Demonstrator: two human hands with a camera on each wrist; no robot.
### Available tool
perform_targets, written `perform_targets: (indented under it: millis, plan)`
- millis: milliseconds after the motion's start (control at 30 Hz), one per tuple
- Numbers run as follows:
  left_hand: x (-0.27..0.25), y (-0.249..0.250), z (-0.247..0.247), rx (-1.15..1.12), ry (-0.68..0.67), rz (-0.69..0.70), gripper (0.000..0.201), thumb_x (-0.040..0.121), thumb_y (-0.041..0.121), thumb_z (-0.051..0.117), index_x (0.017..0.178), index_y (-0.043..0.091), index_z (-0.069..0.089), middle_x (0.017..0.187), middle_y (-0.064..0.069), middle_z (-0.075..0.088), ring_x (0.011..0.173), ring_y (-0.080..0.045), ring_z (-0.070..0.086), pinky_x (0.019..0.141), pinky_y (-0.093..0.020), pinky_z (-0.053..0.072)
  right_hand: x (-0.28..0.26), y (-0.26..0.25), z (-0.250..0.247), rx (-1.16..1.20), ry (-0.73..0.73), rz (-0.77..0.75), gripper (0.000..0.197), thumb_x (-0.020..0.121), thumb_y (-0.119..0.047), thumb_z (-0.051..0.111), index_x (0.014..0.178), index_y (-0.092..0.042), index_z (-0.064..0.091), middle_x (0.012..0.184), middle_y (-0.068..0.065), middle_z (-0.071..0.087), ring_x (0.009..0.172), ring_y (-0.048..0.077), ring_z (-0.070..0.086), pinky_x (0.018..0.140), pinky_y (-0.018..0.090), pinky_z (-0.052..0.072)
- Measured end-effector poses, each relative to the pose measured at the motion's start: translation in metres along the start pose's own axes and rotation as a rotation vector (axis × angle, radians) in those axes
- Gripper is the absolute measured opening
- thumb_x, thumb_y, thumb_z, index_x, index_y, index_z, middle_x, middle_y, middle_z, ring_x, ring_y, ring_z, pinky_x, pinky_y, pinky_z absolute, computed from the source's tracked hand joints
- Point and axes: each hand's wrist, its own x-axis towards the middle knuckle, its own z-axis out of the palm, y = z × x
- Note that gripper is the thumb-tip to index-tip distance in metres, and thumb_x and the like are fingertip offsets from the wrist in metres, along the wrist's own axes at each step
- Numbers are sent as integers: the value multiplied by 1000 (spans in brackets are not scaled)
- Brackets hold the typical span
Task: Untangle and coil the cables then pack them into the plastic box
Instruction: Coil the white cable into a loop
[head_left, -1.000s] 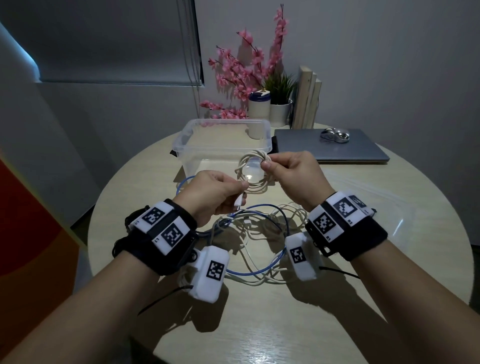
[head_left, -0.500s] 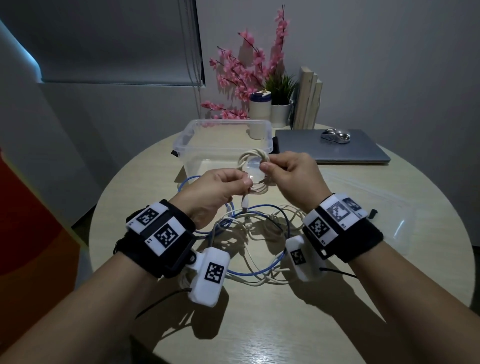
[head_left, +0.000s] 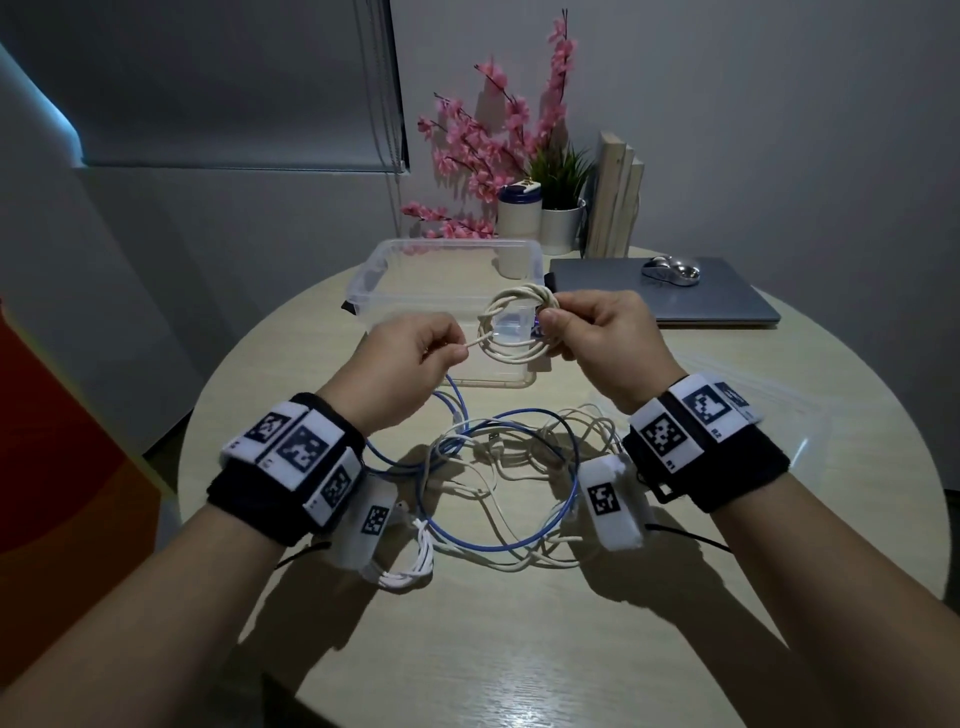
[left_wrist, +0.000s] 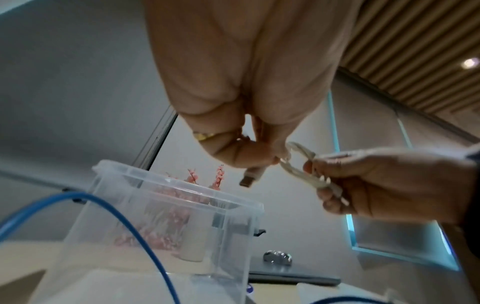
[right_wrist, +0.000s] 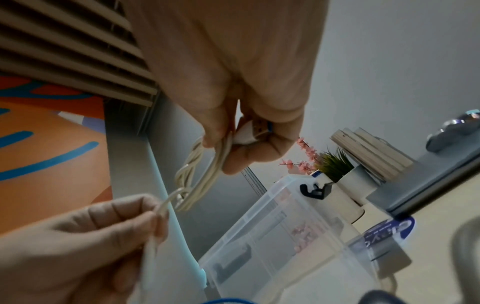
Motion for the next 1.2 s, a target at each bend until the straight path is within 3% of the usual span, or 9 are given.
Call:
perform_targets:
  millis: [167, 200, 300, 400, 533, 700, 933, 1100, 1200]
  plan:
    - [4, -3, 9, 200, 123, 51, 5, 91, 22, 60, 87, 20, 60, 83, 2, 57, 81, -18, 57, 77, -39, 50, -1, -5, 2, 179, -40, 46, 12, 91, -4, 57, 94, -3, 69, 65, 9, 62, 50, 7, 59, 54, 24, 48]
    - [5, -4, 13, 123, 159, 9, 4, 91, 20, 60, 88, 17, 61, 82, 1, 60, 80, -17, 61, 76, -39, 53, -1, -6, 3, 208, -56, 59, 12, 91, -4, 57, 94, 0, 68, 65, 9, 61, 50, 9, 60, 57, 28, 49]
    - [5, 2, 25, -448, 177, -239, 8, 92, 8, 58, 86, 9, 63, 75, -8, 67, 69, -12, 69, 69, -30, 58, -4, -7, 4, 290, -98, 97, 11, 92, -3, 56, 91, 2, 67, 67, 11, 59, 53, 15, 62, 64, 38, 53]
    - [0, 8, 34, -852, 135, -362, 13, 94, 0, 52, 87, 5, 61, 74, -12, 67, 67, -14, 66, 63, -19, 56, -6, -9, 4, 293, -114, 120, 13, 92, -2, 55, 85, -6, 66, 67, 12, 59, 51, 14, 62, 53, 29, 52]
    - [-2, 12, 31, -1081, 95, -411, 8, 92, 3, 56, 87, 2, 63, 76, -11, 70, 70, -12, 68, 65, -18, 56, -8, -8, 5, 265, -101, 138, 11, 92, -4, 57, 95, -6, 67, 71, 10, 63, 53, 16, 62, 46, 25, 49]
    - [-2, 14, 32, -1059, 115, -470, 10, 83, -3, 65, 77, 4, 62, 64, -6, 69, 63, -14, 67, 62, -19, 55, -12, -8, 9, 293, -123, 127, 13, 90, -3, 59, 99, -6, 68, 68, 8, 63, 51, 16, 60, 47, 24, 49]
    - [-1, 19, 29, -927, 68, -507, 19, 84, -4, 61, 73, 10, 52, 60, -7, 62, 55, -15, 63, 59, -25, 56, -13, -6, 17, 358, -33, 141, 14, 84, 3, 64, 92, -6, 70, 77, 17, 67, 70, 26, 61, 71, 40, 54]
    - [0, 18, 29, -996, 78, -507, 25, 85, -7, 59, 70, 10, 47, 46, 2, 57, 57, -17, 62, 52, -22, 52, -10, -6, 18, 310, -21, 104, 15, 83, 4, 65, 89, -9, 72, 76, 15, 67, 69, 22, 61, 72, 39, 55]
    - [-2, 18, 29, -1058, 78, -479, 24, 85, -8, 59, 72, 10, 50, 55, -3, 61, 59, -17, 64, 58, -24, 55, -9, -5, 16, 287, -20, 109, 17, 82, 4, 66, 86, -12, 72, 77, 13, 68, 70, 22, 61, 71, 37, 54]
